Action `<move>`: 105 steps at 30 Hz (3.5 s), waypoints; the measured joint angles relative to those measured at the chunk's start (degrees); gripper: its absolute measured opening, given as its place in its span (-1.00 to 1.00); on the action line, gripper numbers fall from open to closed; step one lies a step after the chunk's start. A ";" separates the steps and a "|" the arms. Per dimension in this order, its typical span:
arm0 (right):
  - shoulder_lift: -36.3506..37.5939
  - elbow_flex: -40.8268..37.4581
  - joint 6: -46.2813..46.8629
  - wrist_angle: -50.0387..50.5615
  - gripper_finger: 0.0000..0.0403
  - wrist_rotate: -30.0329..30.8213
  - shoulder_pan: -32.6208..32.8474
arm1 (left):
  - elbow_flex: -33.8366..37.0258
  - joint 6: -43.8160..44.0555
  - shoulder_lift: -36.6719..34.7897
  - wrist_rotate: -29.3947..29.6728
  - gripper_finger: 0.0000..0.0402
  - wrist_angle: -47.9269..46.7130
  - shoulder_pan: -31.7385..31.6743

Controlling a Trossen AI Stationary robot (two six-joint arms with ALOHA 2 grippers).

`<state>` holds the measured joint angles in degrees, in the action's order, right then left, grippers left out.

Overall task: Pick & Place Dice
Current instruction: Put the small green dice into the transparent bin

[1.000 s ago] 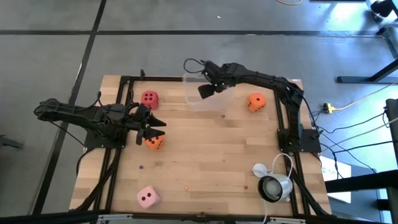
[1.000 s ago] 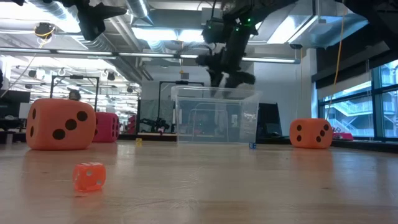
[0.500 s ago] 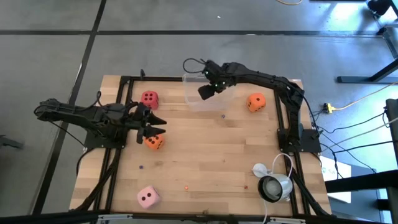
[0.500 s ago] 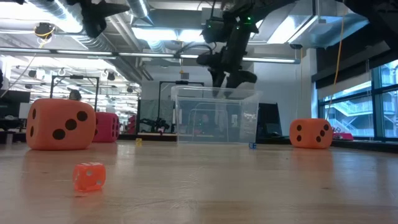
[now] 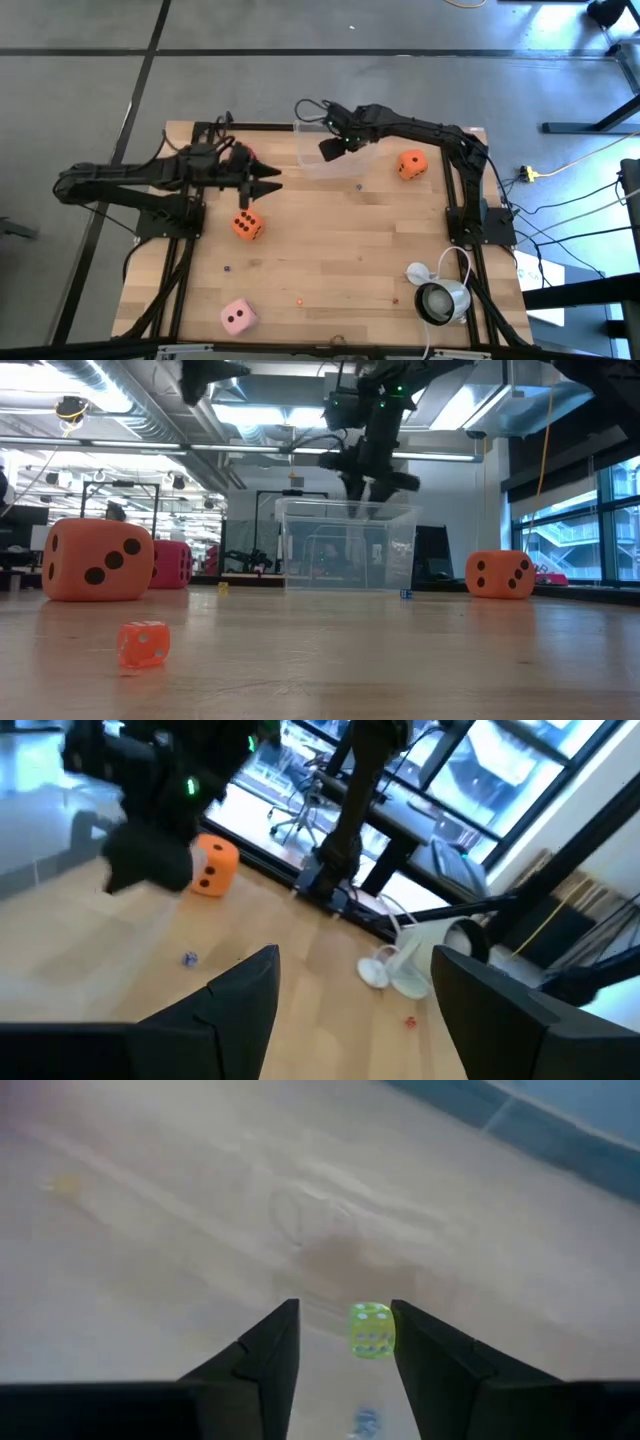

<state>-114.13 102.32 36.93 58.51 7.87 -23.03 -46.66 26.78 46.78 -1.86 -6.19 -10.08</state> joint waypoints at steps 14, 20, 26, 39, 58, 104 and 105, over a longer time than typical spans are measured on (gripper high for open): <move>-0.02 0.14 -9.89 -4.14 -0.24 -4.97 0.21 | -12.09 -5.40 7.24 -2.76 0.26 -11.25 -8.73; 0.26 0.07 -8.26 -5.46 -0.24 -8.31 -0.38 | -12.13 -8.86 8.76 -2.71 0.26 -11.66 -14.18; 0.90 0.11 -5.27 -8.02 -0.24 -11.37 -0.47 | -12.13 -11.64 13.52 -5.82 0.26 -11.50 -21.95; 1.57 0.07 -5.85 -4.42 -0.28 -9.70 -0.39 | -12.09 -7.55 23.19 -20.99 0.26 -0.52 -31.94; 1.58 0.05 -3.76 -7.93 -0.26 -5.37 -1.54 | -12.09 -0.62 23.17 -28.80 0.26 6.42 -34.06; 9.79 0.11 -2.00 -23.72 0.04 -17.64 0.37 | -12.09 1.19 31.98 -24.60 -0.83 17.29 -31.81; 9.79 0.11 -2.00 -24.28 0.04 -17.77 0.50 | -12.09 0.99 31.98 -24.41 -0.85 17.42 -31.77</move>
<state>-104.33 102.43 34.94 34.23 -9.90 -22.53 -58.74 27.77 78.76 -26.27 11.22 -41.85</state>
